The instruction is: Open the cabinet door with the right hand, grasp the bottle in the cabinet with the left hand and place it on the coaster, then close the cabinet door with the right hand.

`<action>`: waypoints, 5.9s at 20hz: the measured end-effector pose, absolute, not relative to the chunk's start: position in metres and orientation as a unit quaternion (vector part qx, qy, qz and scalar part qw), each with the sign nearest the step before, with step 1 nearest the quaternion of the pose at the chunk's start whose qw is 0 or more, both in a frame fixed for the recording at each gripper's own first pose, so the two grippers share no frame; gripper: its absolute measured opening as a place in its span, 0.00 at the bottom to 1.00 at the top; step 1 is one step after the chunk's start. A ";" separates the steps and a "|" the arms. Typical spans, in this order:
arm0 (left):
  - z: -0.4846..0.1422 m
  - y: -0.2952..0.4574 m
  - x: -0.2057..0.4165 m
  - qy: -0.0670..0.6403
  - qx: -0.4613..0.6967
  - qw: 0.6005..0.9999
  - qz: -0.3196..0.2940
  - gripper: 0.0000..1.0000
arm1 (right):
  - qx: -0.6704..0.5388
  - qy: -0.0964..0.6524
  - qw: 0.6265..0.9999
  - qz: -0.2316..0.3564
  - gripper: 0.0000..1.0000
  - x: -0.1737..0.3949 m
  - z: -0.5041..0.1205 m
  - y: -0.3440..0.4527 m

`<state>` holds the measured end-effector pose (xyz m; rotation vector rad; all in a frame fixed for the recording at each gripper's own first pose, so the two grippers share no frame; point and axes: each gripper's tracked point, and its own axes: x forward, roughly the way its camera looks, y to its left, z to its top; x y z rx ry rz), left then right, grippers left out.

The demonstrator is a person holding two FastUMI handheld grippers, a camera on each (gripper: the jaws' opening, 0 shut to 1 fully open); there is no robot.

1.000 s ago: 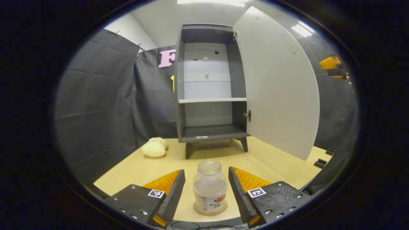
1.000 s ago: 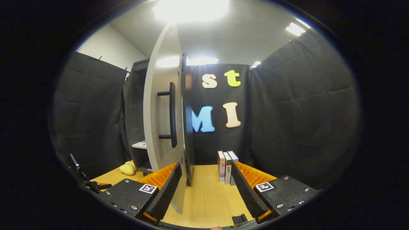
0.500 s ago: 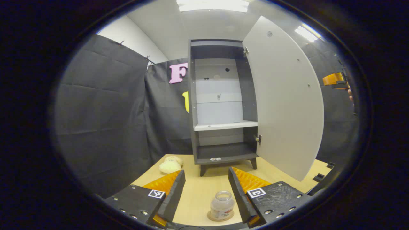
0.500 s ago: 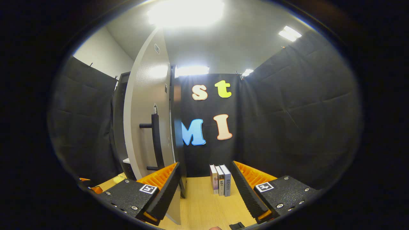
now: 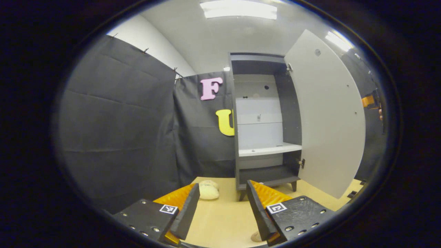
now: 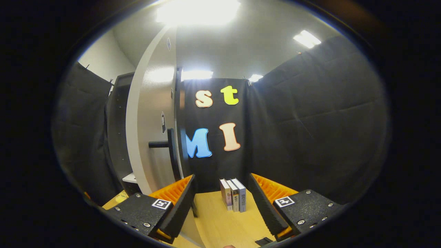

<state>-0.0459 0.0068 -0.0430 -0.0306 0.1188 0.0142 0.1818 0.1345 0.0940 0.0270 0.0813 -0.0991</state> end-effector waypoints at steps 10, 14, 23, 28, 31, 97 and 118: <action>-0.058 0.044 -0.017 0.056 -0.024 0.998 -0.006 0.76 | -0.008 0.034 0.998 -0.058 0.93 0.168 0.097 0.177; -0.066 0.048 -0.006 0.058 -0.029 0.998 -0.021 0.78 | -0.006 0.033 0.998 -0.051 0.93 0.164 0.097 0.200; -0.078 0.084 0.009 0.057 -0.036 0.997 -0.025 0.74 | 0.000 0.027 0.999 -0.028 0.93 0.155 0.099 0.254; -0.084 0.106 0.011 0.059 -0.039 0.997 -0.020 0.78 | 0.006 0.020 1.000 -0.012 0.93 0.166 0.097 0.289; -0.084 0.122 0.010 0.056 -0.040 0.998 -0.012 0.78 | 0.007 0.016 1.000 -0.001 0.93 0.169 0.096 0.309; 0.017 -0.062 0.009 0.050 -0.024 0.998 -0.025 0.74 | 0.013 0.024 0.996 0.088 0.94 0.188 0.040 0.215; 0.033 -0.039 -0.001 0.043 -0.021 0.999 -0.022 0.74 | 0.010 0.020 0.997 0.078 0.94 0.187 0.037 0.219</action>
